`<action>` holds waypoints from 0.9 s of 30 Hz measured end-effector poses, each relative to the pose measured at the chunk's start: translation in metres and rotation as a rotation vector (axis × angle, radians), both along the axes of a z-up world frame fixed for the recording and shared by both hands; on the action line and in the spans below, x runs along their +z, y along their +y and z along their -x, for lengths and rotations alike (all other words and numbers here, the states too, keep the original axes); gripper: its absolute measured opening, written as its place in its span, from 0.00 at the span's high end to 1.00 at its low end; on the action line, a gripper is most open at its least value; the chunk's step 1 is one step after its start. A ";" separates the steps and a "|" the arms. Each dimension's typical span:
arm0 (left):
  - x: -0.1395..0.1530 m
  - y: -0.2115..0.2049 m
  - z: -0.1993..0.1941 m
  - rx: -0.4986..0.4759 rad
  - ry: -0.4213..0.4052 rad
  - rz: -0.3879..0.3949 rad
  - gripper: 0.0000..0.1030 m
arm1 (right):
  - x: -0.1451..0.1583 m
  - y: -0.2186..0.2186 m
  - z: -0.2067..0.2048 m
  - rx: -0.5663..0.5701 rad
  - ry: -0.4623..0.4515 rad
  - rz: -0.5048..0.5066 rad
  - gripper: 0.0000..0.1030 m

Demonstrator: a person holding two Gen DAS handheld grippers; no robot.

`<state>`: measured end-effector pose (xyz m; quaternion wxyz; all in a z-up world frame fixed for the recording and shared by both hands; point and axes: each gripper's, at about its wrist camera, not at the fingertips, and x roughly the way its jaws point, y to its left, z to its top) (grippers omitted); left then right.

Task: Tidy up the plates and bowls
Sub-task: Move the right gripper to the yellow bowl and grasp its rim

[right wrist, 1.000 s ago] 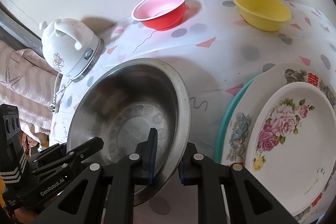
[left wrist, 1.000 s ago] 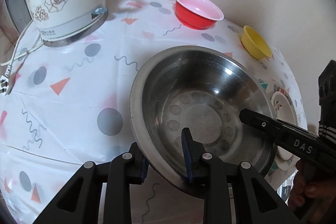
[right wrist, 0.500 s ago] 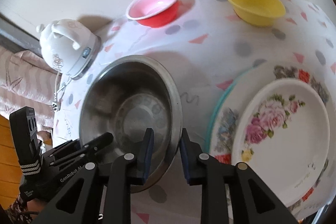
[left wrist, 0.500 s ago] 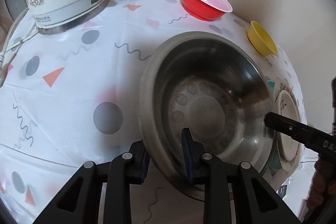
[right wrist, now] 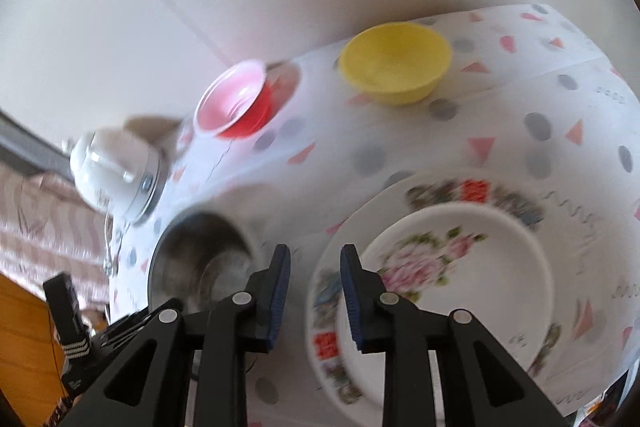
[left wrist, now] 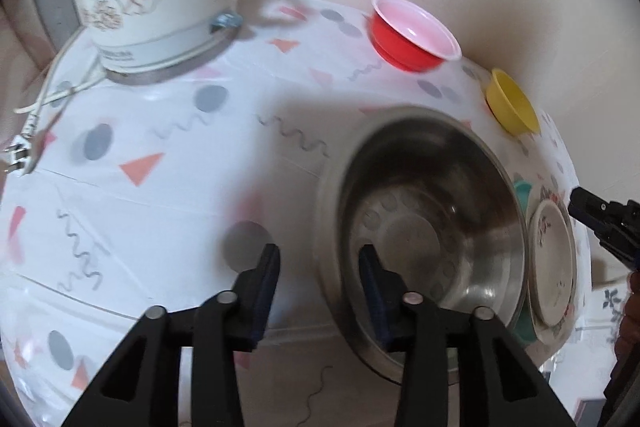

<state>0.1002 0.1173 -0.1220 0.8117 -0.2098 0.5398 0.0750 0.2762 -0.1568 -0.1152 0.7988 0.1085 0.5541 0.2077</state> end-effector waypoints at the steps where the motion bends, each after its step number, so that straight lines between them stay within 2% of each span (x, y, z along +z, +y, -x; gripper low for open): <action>1: 0.002 0.002 -0.001 0.008 -0.004 -0.004 0.59 | 0.000 -0.004 -0.003 -0.011 -0.003 -0.003 0.75; 4: 0.008 0.007 -0.004 0.020 -0.011 -0.010 0.58 | 0.002 -0.013 -0.012 -0.038 -0.016 -0.007 0.74; 8: 0.019 0.008 -0.015 0.024 -0.025 -0.010 0.43 | 0.001 -0.023 -0.025 -0.063 -0.027 0.001 0.73; 15: 0.044 -0.003 -0.036 -0.006 -0.070 -0.029 0.36 | -0.001 -0.039 -0.052 -0.102 -0.034 0.007 0.73; 23: 0.060 -0.041 -0.074 -0.107 -0.086 -0.020 0.24 | -0.004 -0.057 -0.085 -0.131 -0.034 0.018 0.67; 27: 0.066 -0.065 -0.094 -0.166 -0.088 -0.034 0.22 | -0.009 -0.061 -0.110 -0.140 -0.038 0.029 0.67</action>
